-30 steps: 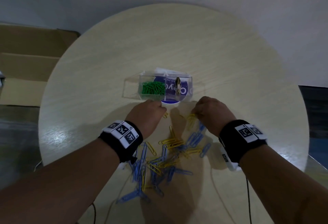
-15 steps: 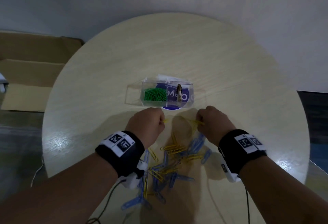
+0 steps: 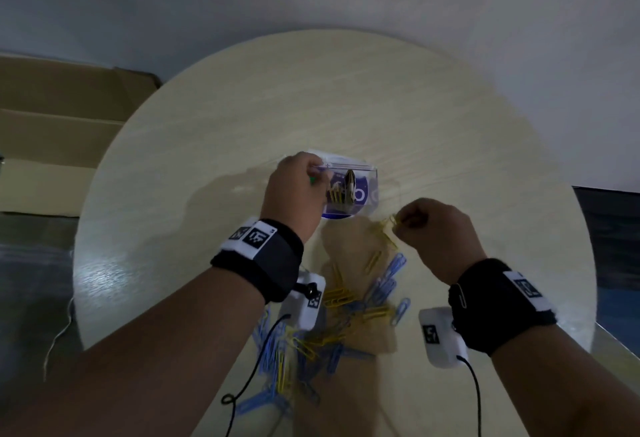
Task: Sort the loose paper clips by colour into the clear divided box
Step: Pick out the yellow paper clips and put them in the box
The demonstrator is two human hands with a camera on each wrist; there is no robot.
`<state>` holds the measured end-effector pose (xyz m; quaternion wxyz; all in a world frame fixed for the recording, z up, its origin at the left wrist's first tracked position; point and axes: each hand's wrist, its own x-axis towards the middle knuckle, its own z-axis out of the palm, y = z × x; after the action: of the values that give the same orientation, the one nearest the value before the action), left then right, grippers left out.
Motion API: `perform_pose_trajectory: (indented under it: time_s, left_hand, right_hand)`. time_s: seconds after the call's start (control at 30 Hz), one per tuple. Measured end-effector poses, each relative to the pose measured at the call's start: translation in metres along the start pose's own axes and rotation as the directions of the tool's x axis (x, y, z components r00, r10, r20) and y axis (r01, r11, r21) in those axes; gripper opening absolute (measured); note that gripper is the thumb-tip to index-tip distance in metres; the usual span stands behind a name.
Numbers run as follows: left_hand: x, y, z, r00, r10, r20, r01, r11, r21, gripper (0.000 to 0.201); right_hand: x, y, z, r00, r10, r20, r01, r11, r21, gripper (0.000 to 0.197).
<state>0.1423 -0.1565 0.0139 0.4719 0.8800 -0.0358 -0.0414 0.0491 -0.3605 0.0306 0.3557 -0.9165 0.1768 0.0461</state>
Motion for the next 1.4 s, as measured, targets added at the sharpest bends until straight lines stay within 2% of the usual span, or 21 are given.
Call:
perform_pose_trajectory:
  time_s: [0.17, 0.27, 0.37, 0.43, 0.53, 0.57, 0.63, 0.7, 0.73, 0.8, 0.9, 0.97, 1.03, 1.13, 1.2, 1.27, 1.33, 1.4]
  left_hand:
    - [-0.026, -0.015, -0.019, 0.997, -0.036, -0.067, 0.032, 0.997, -0.066, 0.005]
    - [-0.042, -0.018, -0.024, 0.996, -0.059, -0.064, 0.053, 0.994, -0.093, 0.006]
    - [-0.059, -0.021, -0.028, 0.997, -0.071, -0.017, 0.07, 0.995, -0.07, 0.005]
    - [-0.07, -0.026, -0.032, 0.998, -0.057, 0.016, 0.057, 0.998, -0.004, 0.006]
    - [-0.084, -0.039, -0.031, 0.983, 0.07, 0.169, -0.099, 0.98, 0.172, 0.015]
    - [-0.087, -0.042, -0.028, 0.957, 0.126, 0.261, -0.189, 0.954, 0.234, 0.019]
    - [-0.091, -0.049, -0.02, 0.862, 0.263, 0.433, -0.42, 0.85, 0.319, 0.03]
    - [-0.095, -0.056, -0.011, 0.745, 0.364, 0.559, -0.601, 0.73, 0.325, 0.047]
    - [-0.095, -0.058, -0.009, 0.704, 0.385, 0.597, -0.653, 0.683, 0.329, 0.054]
    - [-0.095, -0.061, -0.008, 0.677, 0.407, 0.614, -0.698, 0.619, 0.36, 0.057]
    - [-0.092, -0.061, -0.011, 0.704, 0.45, 0.549, -0.693, 0.603, 0.394, 0.044]
    - [-0.09, -0.061, -0.01, 0.744, 0.422, 0.519, -0.656, 0.608, 0.446, 0.033]
    - [-0.089, -0.058, -0.008, 0.786, 0.354, 0.507, -0.598, 0.643, 0.478, 0.027]
    - [-0.082, -0.052, -0.006, 0.832, 0.194, 0.519, -0.465, 0.755, 0.463, 0.019]
    - [-0.076, -0.051, -0.01, 0.847, 0.097, 0.522, -0.362, 0.824, 0.436, 0.019]
    - [-0.072, -0.052, -0.021, 0.881, 0.052, 0.47, -0.257, 0.887, 0.384, 0.014]
    - [-0.068, -0.056, -0.041, 0.919, 0.015, 0.394, -0.166, 0.921, 0.352, 0.007]
    - [-0.066, -0.062, -0.065, 0.942, -0.006, 0.336, -0.115, 0.934, 0.338, 0.005]
  right_hand:
    - [0.029, -0.045, 0.008, 0.998, -0.016, -0.054, 0.024, 0.987, 0.159, 0.014]
    - [0.042, -0.067, 0.021, 0.999, -0.04, -0.019, 0.042, 0.989, 0.141, 0.01]
    - [0.048, -0.071, 0.025, 0.999, -0.04, 0.0, 0.039, 0.993, 0.109, 0.015]
    - [0.048, -0.061, 0.021, 0.997, -0.026, -0.072, 0.034, 0.993, 0.114, 0.02]
    - [0.035, -0.03, 0.01, 0.979, -0.022, -0.205, 0.025, 1.0, 0.012, 0.016]
    - [0.028, -0.02, 0.008, 0.98, -0.028, -0.198, 0.018, 0.999, -0.051, 0.017]
    - [0.018, -0.003, 0.015, 0.994, -0.071, -0.078, 0.058, 0.985, -0.16, 0.025]
    - [0.012, 0.009, 0.027, 0.983, -0.158, 0.093, 0.176, 0.953, -0.246, 0.033]
    - [0.011, 0.013, 0.033, 0.968, -0.207, 0.143, 0.241, 0.927, -0.288, 0.035]
    - [0.01, 0.019, 0.041, 0.952, -0.257, 0.164, 0.299, 0.895, -0.331, 0.034]
    - [0.006, 0.021, 0.041, 0.969, -0.218, 0.113, 0.244, 0.906, -0.346, 0.028]
    - [0.003, 0.021, 0.041, 0.98, -0.167, 0.111, 0.197, 0.902, -0.383, 0.028]
    - [0.002, 0.02, 0.04, 0.99, -0.089, 0.109, 0.124, 0.918, -0.376, 0.03]
    - [0.003, 0.02, 0.041, 0.994, 0.017, 0.108, 0.017, 0.951, -0.308, 0.026]
    - [0.005, 0.021, 0.043, 0.989, 0.01, 0.146, 0.038, 0.946, -0.321, 0.021]
    - [0.007, 0.022, 0.044, 0.985, -0.03, 0.17, 0.084, 0.945, -0.317, 0.016]
    - [0.007, 0.025, 0.041, 0.98, -0.084, 0.18, 0.133, 0.951, -0.28, 0.013]
    - [0.005, 0.025, 0.037, 0.958, -0.187, 0.218, 0.238, 0.942, -0.238, 0.012]
